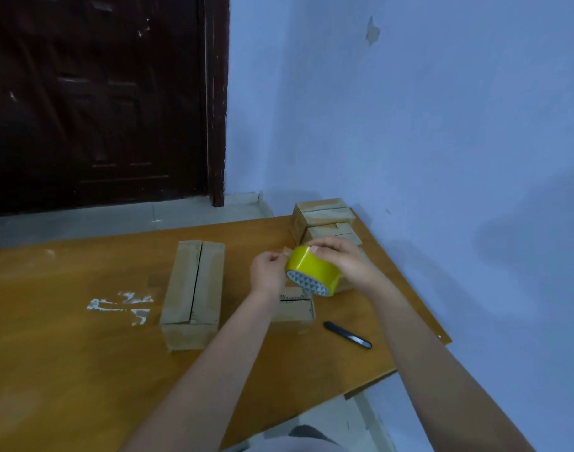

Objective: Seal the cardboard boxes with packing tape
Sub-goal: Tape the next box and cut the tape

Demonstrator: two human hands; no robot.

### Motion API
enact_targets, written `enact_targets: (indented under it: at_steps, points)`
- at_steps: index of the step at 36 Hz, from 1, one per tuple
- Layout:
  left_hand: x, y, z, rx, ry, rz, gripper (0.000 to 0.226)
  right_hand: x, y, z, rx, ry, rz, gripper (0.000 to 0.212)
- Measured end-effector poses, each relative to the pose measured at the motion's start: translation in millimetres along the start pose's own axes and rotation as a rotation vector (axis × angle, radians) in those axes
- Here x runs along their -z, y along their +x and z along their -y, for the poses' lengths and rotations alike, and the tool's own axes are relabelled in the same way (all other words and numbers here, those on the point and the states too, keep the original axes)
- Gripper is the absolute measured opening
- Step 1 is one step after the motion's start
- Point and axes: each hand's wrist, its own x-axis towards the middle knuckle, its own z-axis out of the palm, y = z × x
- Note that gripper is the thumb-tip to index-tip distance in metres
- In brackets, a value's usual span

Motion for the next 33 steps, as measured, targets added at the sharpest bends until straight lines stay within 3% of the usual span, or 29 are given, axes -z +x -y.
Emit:
enact_targets:
  at_steps: [4,8,11,13,16,18,24,26,28,33]
  points:
    - [3,6,9,0.167,-0.152,0.009,0.024,7,-9,-8,0.006,0.011,0.177,0.033]
    - [8,5,9,0.002,0.135,-0.032,0.015,7,-6,-31,-0.018,-0.009,0.183,0.039]
    - [10,8,14,0.004,0.138,-0.090,0.016,9,2,-35,-0.042,-0.050,0.172,0.050]
    - [13,9,17,0.055,0.046,-0.147,0.021,11,12,-36,-0.057,-0.275,0.174,0.052]
    - [17,11,20,0.092,-0.094,-0.172,0.022,10,21,-45,-0.166,-0.822,0.088,0.057]
    - [15,9,22,0.093,-0.161,-0.163,0.022,10,23,-54,-0.176,-0.944,0.101,0.061]
    - [29,12,50,0.142,-0.137,-0.242,0.017,35,21,-81,-0.024,-0.350,0.256,0.048]
    - [31,11,59,0.151,-0.141,-0.245,0.019,42,18,-93,-0.013,-0.250,0.270,0.044]
    - [27,5,62,0.148,-0.174,-0.239,0.019,46,18,-100,-0.016,-0.243,0.268,0.043]
    - [9,0,59,0.058,-0.129,-0.295,0.017,50,26,-101,-0.028,-0.570,0.238,0.038]
